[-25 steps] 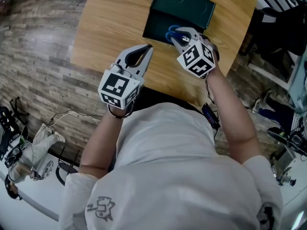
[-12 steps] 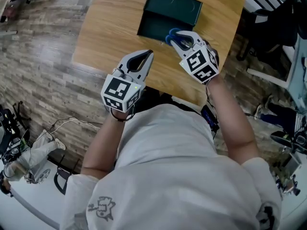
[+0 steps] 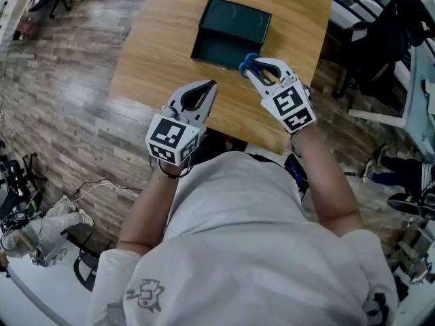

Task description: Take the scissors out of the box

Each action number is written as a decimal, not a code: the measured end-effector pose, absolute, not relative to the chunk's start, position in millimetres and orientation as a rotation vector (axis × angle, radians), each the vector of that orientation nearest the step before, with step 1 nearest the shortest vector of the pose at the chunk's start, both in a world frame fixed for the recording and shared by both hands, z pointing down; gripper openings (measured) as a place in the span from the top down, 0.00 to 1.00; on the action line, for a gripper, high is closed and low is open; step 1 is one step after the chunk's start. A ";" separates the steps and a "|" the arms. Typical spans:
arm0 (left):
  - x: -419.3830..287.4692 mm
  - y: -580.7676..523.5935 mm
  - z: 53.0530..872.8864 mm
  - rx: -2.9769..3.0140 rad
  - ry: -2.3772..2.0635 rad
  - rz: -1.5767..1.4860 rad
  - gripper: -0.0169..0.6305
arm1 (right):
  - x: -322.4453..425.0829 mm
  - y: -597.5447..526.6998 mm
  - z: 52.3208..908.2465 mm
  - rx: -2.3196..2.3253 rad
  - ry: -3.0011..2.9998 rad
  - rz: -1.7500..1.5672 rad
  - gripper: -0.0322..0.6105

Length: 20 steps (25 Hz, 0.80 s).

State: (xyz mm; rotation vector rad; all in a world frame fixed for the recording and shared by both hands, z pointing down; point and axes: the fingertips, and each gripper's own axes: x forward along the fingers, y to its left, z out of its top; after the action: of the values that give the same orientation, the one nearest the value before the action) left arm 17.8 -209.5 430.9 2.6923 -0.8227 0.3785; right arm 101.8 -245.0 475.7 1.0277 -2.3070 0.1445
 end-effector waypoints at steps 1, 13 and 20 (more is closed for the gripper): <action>19.5 -205.9 427.2 2.701 -0.829 0.377 0.97 | 103.6 -240.3 470.6 1.034 -2.315 0.136 0.81; 30.4 -146.3 391.9 2.748 -0.903 0.308 0.97 | 125.2 -171.9 415.5 1.120 -2.467 0.126 0.81; 22.0 -120.3 384.7 2.735 -0.965 0.296 0.96 | 123.9 -142.0 399.4 1.121 -2.525 0.136 0.81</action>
State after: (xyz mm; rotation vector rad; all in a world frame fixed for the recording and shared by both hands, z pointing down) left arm 22.0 -120.3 384.7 2.7353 -0.9654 0.2959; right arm 123.9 -142.0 399.4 1.1208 -2.5247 0.1364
